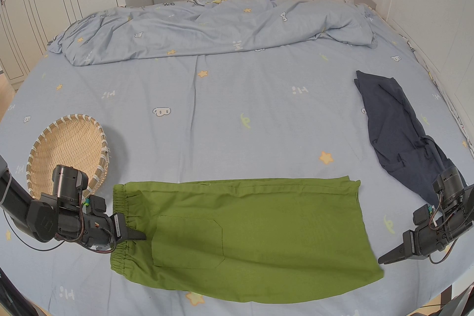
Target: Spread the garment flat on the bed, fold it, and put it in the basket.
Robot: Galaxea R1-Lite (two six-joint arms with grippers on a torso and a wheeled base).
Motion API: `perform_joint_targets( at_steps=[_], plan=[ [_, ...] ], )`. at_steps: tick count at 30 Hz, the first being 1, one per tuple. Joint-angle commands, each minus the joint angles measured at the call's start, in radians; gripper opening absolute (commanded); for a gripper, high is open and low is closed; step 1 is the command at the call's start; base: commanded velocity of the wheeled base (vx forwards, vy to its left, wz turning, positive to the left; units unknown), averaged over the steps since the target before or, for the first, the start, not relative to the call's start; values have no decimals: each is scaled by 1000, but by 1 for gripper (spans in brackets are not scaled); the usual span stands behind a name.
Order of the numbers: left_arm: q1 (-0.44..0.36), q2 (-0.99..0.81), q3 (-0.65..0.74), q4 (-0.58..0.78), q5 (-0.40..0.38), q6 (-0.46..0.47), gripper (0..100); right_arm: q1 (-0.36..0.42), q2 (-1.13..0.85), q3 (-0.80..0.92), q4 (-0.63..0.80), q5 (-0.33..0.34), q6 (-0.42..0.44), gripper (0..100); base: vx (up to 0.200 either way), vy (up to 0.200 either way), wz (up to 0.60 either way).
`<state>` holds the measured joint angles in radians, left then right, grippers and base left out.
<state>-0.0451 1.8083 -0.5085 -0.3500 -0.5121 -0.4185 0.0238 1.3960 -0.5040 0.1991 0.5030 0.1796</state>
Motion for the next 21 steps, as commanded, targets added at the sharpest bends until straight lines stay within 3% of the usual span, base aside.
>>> perform_joint_targets(
  at_steps=[1,6,8,12,14,17,19,21],
  plan=[
    [-2,-10,-2,0,0,0,0,2,-8,22,-17,6,1,100,0,0,0],
    [-9,-72,-25,32,4,0,0,-22,-14,-56,-37,6,6,100,0,0,0],
    [-9,-133,-79,128,4,0,0,-16,-11,-157,-32,3,47,100,0,0,0],
    [4,-218,-243,441,6,37,0,31,-11,-330,-15,-9,147,100,0,0,0],
    [27,-234,-285,522,9,80,0,42,-11,-372,0,-9,161,100,0,0,0],
    [129,-257,-355,649,12,199,0,45,-12,-422,19,-6,172,100,0,0,0],
    [134,-257,-357,652,12,202,0,45,-12,-424,19,-6,172,100,0,0,0],
    [191,-256,-381,678,12,242,0,57,-9,-427,17,-9,175,100,0,0,0]
  ],
)
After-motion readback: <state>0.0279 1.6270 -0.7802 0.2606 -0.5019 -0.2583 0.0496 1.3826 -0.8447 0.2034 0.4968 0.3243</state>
